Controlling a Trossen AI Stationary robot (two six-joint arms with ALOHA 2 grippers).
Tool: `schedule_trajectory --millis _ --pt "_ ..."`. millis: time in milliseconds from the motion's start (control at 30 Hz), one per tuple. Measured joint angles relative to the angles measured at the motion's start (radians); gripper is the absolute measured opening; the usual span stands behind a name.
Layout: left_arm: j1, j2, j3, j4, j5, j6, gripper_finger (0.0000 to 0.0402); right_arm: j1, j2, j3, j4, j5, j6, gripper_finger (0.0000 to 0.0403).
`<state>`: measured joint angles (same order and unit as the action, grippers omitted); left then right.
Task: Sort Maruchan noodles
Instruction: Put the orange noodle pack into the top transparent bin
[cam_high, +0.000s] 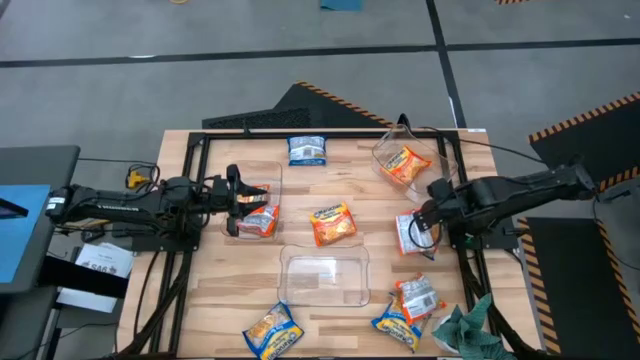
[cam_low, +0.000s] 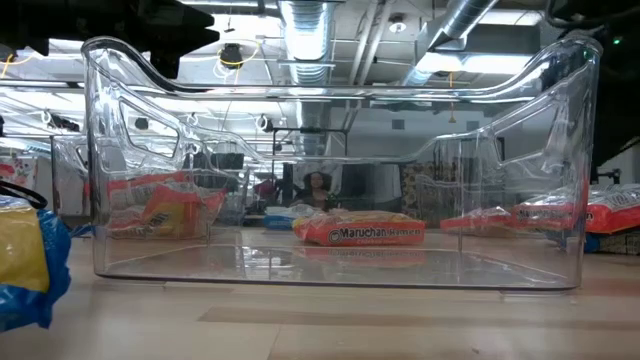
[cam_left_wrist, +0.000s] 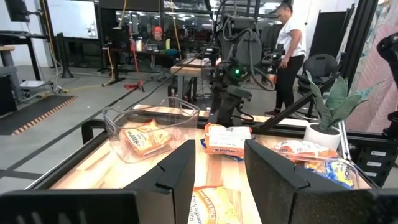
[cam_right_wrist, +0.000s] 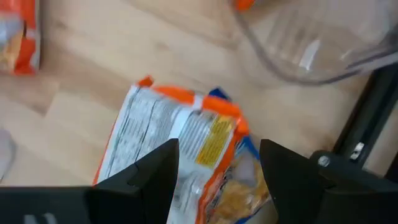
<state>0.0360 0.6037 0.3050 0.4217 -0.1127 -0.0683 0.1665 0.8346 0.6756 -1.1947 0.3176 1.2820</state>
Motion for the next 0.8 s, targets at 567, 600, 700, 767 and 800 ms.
schedule_trajectory --millis 567,600,700,767,800 --pt "0.0 0.0 0.0 0.001 0.0 -0.007 0.0126 -0.006 0.278 -0.054 0.156 0.0 -0.052 0.0249" --pt "0.0 0.0 0.0 0.0 0.0 -0.007 0.0126 -0.006 0.295 -0.054 0.159 0.0 -0.054 0.0249" --pt "0.0 0.0 0.0 -0.002 0.0 -0.007 0.0126 -0.006 0.343 -0.051 0.168 0.005 -0.059 0.0248" --pt "0.0 0.0 0.0 -0.002 0.0 -0.007 0.0126 -0.005 0.367 -0.049 0.167 0.006 -0.06 0.0237" --pt "0.0 0.0 0.0 -0.003 0.0 -0.007 0.0126 -0.003 0.376 -0.049 0.167 0.007 -0.066 0.0226"
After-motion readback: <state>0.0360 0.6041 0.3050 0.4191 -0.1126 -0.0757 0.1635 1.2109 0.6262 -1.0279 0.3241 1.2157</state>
